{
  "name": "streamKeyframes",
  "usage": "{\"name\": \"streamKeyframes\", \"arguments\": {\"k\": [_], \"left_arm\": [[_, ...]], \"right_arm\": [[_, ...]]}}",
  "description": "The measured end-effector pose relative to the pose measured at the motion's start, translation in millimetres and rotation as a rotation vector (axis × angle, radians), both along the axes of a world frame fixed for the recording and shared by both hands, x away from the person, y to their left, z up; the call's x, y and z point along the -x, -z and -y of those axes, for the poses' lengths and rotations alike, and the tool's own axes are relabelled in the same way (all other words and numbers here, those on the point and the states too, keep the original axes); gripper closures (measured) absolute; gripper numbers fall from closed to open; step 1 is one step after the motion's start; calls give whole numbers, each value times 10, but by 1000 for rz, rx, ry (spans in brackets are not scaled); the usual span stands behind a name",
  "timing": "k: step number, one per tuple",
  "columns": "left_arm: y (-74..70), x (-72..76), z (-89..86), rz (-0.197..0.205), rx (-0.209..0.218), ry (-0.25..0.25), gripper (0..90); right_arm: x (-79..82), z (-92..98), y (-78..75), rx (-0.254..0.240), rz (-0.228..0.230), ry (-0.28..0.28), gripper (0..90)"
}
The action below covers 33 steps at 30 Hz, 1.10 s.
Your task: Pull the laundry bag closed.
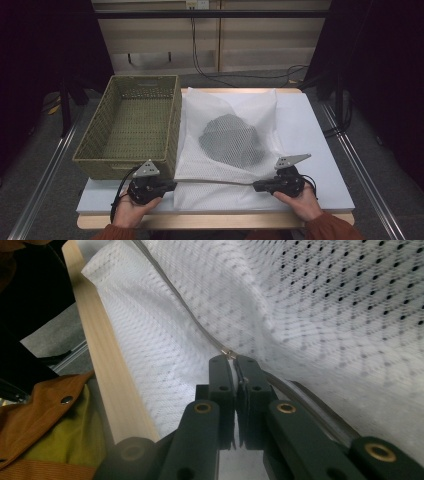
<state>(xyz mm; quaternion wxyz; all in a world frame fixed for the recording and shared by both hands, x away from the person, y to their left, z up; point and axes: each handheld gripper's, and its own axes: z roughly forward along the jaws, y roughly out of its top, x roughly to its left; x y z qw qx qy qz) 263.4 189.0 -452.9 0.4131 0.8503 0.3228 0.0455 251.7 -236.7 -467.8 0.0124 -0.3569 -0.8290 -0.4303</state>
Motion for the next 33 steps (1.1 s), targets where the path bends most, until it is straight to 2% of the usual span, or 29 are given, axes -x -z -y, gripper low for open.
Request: {"name": "streamKeyframes", "arguments": {"k": [33], "left_arm": [[-1,8,-29,-7,3,3,885]], "right_arm": [[57,206,1,-16,-9,64,870]]}}
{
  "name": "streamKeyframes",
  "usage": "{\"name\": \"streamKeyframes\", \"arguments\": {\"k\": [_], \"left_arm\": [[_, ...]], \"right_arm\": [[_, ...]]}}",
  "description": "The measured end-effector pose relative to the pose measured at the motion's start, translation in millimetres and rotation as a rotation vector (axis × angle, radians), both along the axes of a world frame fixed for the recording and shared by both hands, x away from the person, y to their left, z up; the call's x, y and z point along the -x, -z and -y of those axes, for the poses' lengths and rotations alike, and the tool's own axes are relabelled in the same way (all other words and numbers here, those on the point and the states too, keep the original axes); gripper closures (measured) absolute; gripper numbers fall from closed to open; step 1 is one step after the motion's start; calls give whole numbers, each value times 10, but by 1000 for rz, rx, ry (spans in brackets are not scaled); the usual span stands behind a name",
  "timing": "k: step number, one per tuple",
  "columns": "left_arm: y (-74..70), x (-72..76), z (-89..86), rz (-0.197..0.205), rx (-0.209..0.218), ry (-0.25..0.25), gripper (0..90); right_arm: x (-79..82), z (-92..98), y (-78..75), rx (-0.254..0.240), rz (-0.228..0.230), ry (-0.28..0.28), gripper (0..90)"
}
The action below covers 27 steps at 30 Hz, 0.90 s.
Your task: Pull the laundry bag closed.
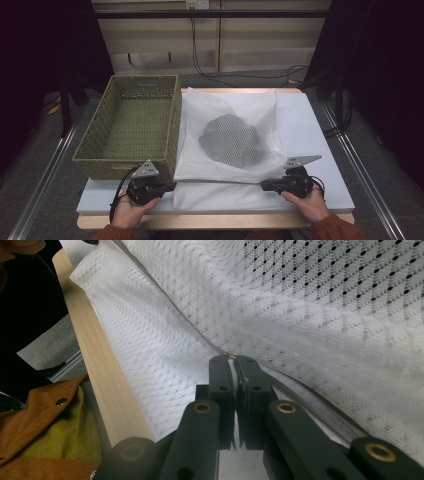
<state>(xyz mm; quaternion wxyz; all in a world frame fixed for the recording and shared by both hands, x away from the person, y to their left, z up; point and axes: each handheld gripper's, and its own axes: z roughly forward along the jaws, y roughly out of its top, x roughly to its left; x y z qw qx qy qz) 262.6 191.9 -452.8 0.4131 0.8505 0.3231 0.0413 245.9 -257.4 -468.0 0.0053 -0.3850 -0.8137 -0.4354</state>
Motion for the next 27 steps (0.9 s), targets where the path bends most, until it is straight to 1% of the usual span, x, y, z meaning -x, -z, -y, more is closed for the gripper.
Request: {"name": "streamKeyframes", "arguments": {"k": [2,3,4,6,8,10,12,13,15,18,20,25,26,27], "left_arm": [[3,1,1,3,-1,-3,885],[5,-2,-2,2,4,1,885],[2,1,0,3,-3,-3,885],[4,-1,-3,2,2,-1,885],[4,2,-1,3,-2,-3,885],[4,1,-6,2,2,-1,884],[4,2,-6,2,4,-3,885],[4,1,-7,2,3,-3,885],[5,2,-5,4,2,-6,885],[2,3,-7,1,4,-5,885],[0,2,-10,5,-1,-7,884],[-3,5,-11,5,-1,-6,884],[-2,5,-10,4,1,-6,885],[-2,5,-7,4,0,-5,884]], "right_arm": [[1,11,0,-1,-1,-1,870],[7,12,-4,5,-7,7,870],[1,18,2,0,3,0,870],[0,21,1,1,3,5,869],[-2,25,2,0,4,6,870],[1,32,-2,6,-3,13,870],[-6,41,1,1,3,12,870],[1,43,-5,7,-5,20,870],[-4,46,-1,5,3,17,870],[3,52,-4,6,-9,24,870],[3,56,-3,9,-2,25,870],[27,79,-7,2,-6,29,870],[28,88,-1,-2,3,29,870],[34,101,-3,-2,-3,32,870]]}}
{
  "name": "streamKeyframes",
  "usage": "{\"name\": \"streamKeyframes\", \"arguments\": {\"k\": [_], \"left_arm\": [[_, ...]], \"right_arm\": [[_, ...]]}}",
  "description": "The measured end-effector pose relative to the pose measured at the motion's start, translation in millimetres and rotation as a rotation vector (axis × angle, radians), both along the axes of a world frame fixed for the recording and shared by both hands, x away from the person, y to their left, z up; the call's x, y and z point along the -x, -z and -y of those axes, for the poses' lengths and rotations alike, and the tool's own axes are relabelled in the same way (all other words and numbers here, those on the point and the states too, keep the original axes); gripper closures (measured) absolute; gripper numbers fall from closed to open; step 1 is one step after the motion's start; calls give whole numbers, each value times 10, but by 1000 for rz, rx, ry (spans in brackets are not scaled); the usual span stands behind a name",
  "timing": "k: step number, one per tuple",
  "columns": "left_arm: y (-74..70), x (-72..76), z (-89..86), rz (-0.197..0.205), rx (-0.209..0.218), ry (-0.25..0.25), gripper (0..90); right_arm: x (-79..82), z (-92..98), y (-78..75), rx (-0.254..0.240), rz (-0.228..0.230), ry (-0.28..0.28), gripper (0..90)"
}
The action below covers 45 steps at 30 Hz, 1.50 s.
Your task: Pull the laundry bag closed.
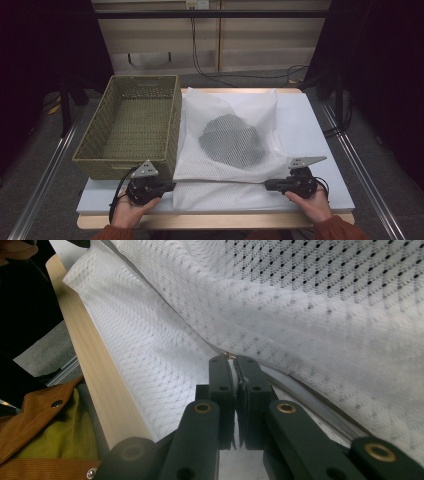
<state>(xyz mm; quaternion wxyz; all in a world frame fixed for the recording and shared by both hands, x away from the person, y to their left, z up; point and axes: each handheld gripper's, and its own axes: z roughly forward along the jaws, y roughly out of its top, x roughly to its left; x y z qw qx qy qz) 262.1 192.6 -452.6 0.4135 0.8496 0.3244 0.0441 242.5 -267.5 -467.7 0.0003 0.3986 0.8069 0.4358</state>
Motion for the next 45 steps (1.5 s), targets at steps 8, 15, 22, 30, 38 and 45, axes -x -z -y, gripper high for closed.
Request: {"name": "streamKeyframes", "arguments": {"k": [8,15,22,30,38,45], "left_arm": [[-2,-4,-6,2,-1,-1,884],[0,-2,-10,1,-1,-1,884],[1,-5,-8,2,-2,-1,884],[-1,15,-28,-2,7,-6,884],[3,9,-22,-1,4,0,884],[2,10,-24,-1,6,0,884]], "right_arm": [[8,55,1,-6,4,18,870],[16,80,-6,-2,-3,31,870],[49,140,-5,-6,-5,49,870],[52,169,-8,-10,7,54,870],[89,240,-9,-13,-3,81,870],[95,275,-6,-16,2,85,869]]}}
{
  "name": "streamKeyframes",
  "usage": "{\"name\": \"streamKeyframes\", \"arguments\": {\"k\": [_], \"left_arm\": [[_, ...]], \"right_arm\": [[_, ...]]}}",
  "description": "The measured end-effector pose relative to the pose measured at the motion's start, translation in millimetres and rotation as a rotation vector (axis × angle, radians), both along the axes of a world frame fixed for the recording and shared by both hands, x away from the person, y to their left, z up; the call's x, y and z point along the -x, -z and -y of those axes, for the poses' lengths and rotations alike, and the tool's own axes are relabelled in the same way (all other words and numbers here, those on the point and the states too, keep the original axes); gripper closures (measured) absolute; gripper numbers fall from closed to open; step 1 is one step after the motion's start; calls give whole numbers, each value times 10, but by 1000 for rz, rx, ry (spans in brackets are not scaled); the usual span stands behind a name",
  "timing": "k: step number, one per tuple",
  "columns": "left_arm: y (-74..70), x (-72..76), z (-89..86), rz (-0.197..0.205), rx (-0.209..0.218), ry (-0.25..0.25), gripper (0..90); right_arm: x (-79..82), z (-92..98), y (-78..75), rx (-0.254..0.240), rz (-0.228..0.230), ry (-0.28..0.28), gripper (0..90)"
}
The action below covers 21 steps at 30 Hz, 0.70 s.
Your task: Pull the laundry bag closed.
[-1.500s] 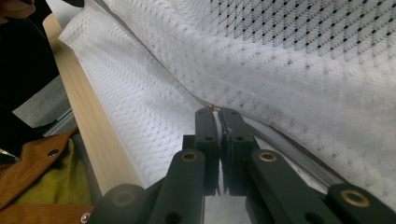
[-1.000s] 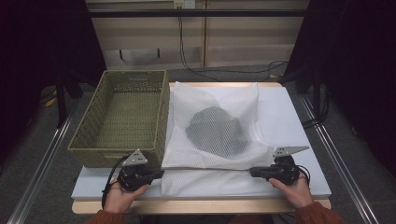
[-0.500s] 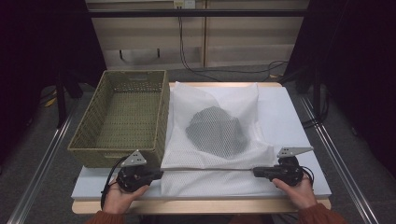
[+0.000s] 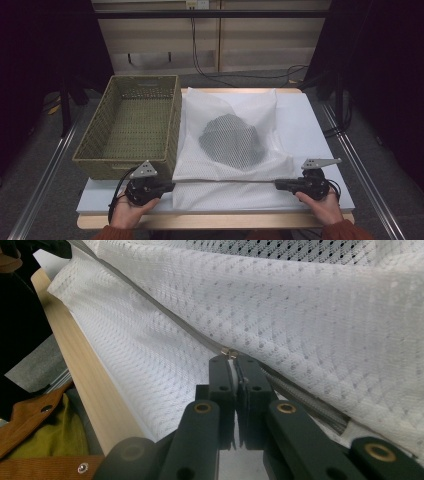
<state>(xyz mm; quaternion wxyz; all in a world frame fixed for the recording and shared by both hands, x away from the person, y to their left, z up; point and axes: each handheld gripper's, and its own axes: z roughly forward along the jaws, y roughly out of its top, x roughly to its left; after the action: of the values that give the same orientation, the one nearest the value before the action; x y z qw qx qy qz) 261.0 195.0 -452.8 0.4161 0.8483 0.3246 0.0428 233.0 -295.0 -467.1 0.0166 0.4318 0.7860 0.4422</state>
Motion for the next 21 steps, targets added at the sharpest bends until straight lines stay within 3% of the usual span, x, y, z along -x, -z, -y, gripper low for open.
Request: {"name": "streamKeyframes", "arguments": {"k": [21], "left_arm": [[-4,-4,-8,0,0,-2,884]], "right_arm": [[43,107,-4,-5,4,35,870]]}}
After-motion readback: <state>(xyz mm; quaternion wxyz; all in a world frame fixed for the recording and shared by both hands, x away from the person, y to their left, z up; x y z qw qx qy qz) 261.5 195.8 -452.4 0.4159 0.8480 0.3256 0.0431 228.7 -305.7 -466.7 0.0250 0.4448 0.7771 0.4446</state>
